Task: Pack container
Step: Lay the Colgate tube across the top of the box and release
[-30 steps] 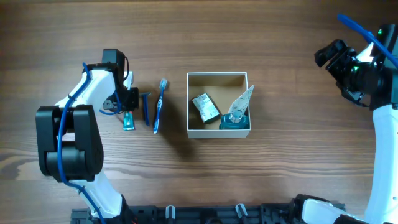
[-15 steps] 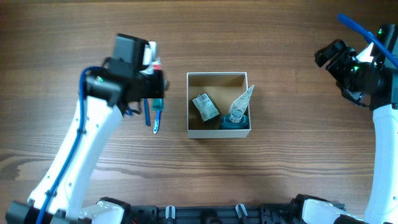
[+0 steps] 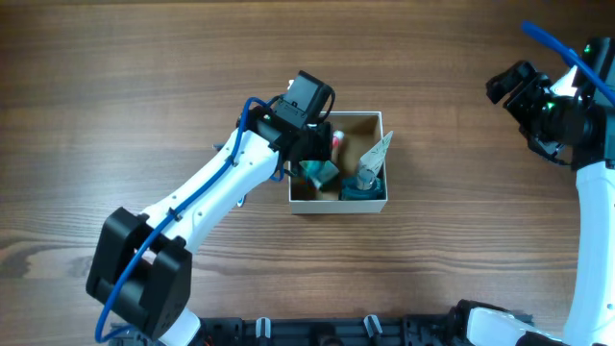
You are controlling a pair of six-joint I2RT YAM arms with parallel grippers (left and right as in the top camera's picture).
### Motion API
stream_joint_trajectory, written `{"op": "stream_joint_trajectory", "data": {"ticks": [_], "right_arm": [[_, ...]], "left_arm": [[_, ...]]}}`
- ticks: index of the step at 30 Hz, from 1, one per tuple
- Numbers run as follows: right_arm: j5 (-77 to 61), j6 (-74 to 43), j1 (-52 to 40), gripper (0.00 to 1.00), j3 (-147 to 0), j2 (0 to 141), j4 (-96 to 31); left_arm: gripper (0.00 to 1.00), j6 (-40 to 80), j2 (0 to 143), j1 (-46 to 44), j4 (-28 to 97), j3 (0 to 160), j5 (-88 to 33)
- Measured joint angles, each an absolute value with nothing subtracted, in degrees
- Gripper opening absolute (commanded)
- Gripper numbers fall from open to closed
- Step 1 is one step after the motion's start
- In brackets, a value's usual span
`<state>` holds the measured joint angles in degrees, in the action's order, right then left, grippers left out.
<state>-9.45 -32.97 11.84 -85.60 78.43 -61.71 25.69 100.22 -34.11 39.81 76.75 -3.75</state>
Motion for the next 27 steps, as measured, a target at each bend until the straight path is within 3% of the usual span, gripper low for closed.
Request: {"op": "stream_joint_trajectory", "data": {"ticks": [4, 7, 11, 15, 20, 23, 27], "right_arm": [[-9.4, -33.0, 11.8, 1.0, -85.6, 78.4, -61.7], [-9.4, -33.0, 11.8, 1.0, -85.6, 78.4, -61.7], [-9.4, -33.0, 11.8, 1.0, -85.6, 78.4, -61.7], [-9.5, -33.0, 11.8, 1.0, -85.6, 78.4, -61.7], [-9.5, -33.0, 11.8, 1.0, -85.6, 78.4, -61.7], [-9.4, -33.0, 11.8, 1.0, -85.6, 78.4, -61.7], [-9.4, -33.0, 11.8, 1.0, -85.6, 78.4, -61.7]], "left_arm": [[0.7, 25.8, 95.8, -32.4, 45.6, 78.2, -2.7], [0.71, 26.0, 89.5, -28.5, 52.1, 79.5, 0.6], [0.71, 25.6, 86.2, -19.0, 60.5, 80.3, 4.3], [0.71, 22.8, 90.4, -11.9, 55.5, 74.8, 4.4], [0.68, 18.7, 99.6, -8.8, 49.4, 69.8, 2.3], [0.58, 17.8, 104.5, -7.3, 46.8, 69.6, 1.6], [0.58, 17.2, 108.3, -7.0, 43.5, 69.6, 0.4]]}}
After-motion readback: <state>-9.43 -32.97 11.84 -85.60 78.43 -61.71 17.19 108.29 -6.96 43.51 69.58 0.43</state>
